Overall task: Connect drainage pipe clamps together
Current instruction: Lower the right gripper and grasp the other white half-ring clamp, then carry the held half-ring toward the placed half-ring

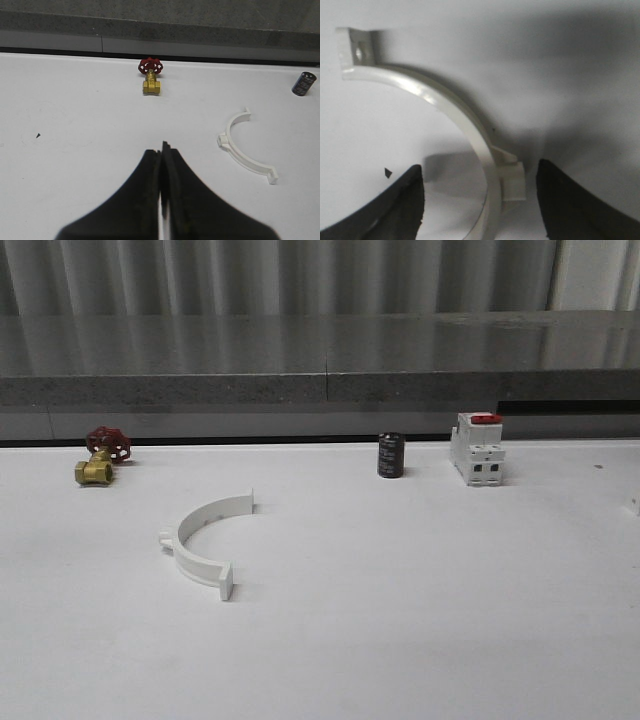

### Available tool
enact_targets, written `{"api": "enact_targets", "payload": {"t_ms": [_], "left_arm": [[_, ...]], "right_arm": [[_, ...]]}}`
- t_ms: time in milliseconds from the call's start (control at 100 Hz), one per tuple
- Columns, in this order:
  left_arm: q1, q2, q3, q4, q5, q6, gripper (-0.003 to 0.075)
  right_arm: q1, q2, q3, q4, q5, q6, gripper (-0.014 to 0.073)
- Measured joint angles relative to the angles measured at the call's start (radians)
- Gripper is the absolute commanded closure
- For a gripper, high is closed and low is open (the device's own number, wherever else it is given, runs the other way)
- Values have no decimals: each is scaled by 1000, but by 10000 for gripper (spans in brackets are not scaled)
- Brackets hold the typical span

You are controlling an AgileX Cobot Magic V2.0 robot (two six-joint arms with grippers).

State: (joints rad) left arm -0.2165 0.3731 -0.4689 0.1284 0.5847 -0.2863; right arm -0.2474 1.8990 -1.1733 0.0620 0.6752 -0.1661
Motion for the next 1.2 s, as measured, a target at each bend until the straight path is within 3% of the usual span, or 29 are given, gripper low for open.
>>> {"api": "enact_targets", "payload": {"t_ms": [200, 390, 530, 860, 1020, 1200], "left_arm": [[0, 0, 0, 0, 0, 0, 741], [0, 0, 0, 0, 0, 0, 741], [0, 0, 0, 0, 0, 0, 741], [0, 0, 0, 0, 0, 0, 741], [0, 0, 0, 0, 0, 0, 741], [0, 0, 0, 0, 0, 0, 741]], "right_arm": [[0, 7, 0, 0, 0, 0, 129], [0, 7, 0, 0, 3, 0, 401], [0, 7, 0, 0, 6, 0, 514], [0, 7, 0, 5, 25, 0, 526], [6, 7, -34, 88, 85, 0, 524], [115, -53, -74, 115, 142, 63, 524]]}}
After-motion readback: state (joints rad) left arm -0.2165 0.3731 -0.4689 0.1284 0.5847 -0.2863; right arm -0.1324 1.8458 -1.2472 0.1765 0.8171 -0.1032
